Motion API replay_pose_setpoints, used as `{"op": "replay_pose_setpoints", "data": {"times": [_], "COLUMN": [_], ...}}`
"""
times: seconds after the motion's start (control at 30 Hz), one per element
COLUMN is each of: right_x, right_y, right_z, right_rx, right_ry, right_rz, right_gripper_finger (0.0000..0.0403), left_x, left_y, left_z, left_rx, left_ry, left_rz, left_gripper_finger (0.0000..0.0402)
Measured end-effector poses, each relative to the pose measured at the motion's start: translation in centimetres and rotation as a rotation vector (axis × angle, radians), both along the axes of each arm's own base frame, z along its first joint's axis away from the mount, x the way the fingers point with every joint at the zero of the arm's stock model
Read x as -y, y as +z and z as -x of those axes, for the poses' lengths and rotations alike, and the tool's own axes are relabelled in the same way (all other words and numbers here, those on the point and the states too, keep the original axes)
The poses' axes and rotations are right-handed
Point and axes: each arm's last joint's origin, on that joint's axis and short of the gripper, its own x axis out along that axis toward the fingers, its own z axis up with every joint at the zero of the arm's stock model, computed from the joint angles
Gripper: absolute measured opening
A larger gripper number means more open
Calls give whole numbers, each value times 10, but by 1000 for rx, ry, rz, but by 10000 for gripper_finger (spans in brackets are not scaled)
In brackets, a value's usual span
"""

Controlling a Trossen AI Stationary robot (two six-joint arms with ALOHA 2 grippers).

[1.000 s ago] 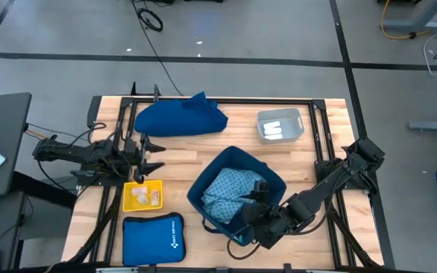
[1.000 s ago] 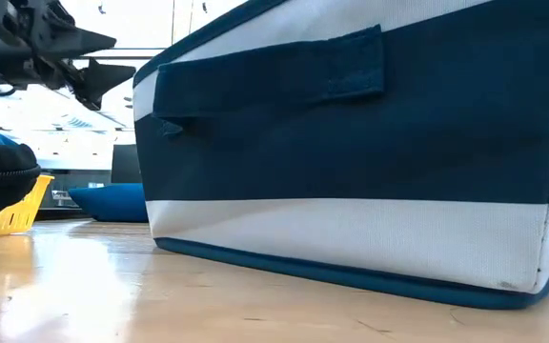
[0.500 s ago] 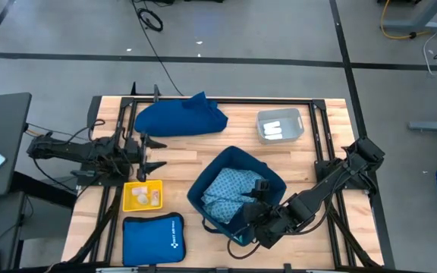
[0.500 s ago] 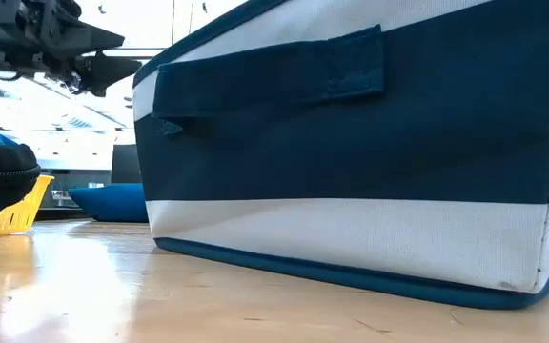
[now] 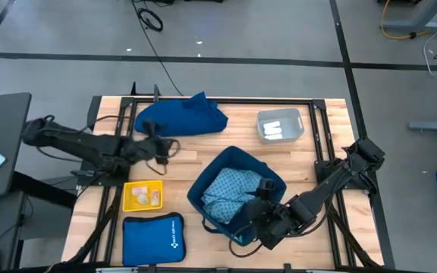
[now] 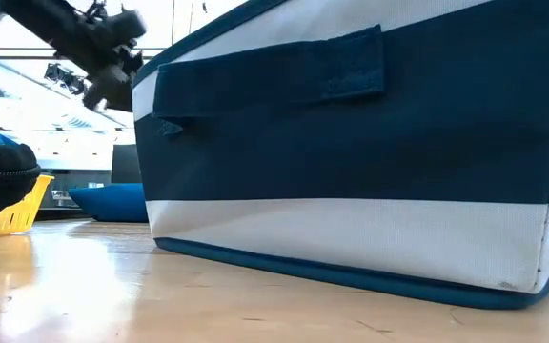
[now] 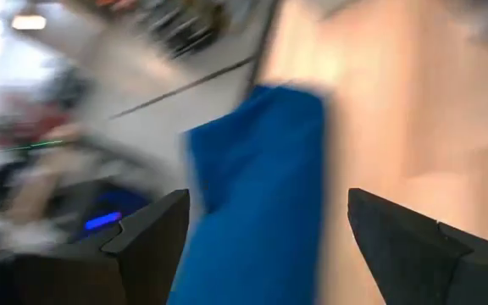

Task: Pick & place medical supplies in basket/bin
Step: Put the blue patient gown into the blue bin

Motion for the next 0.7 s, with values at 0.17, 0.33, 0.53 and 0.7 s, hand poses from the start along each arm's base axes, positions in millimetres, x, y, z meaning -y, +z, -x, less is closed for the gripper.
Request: {"op": "replay_pose_setpoints", "data": {"times": [0.17, 0.33, 0.53, 0.7], "right_x": [-5, -14, -20, -21], "right_y": [-1, -1, -1, -1], "right_z": [7, 14, 20, 21], "right_rx": [-8, -4, 0, 1], "right_ry": [-7, 17, 23, 28], "right_rz": [-8, -15, -21, -19], "right_gripper_finger": [233, 233, 233, 233], "left_x": [-5, -9, -38, -69], "left_y": [-5, -24, -42, -52], "left_z": [-27, -42, -48, -45], "left_rx": [-290, -505, -509, -423], "left_ry": [158, 104, 216, 416], "left_rz": [-308, -367, -219, -88], "left_gripper_finger": [324, 324, 335, 385]}}
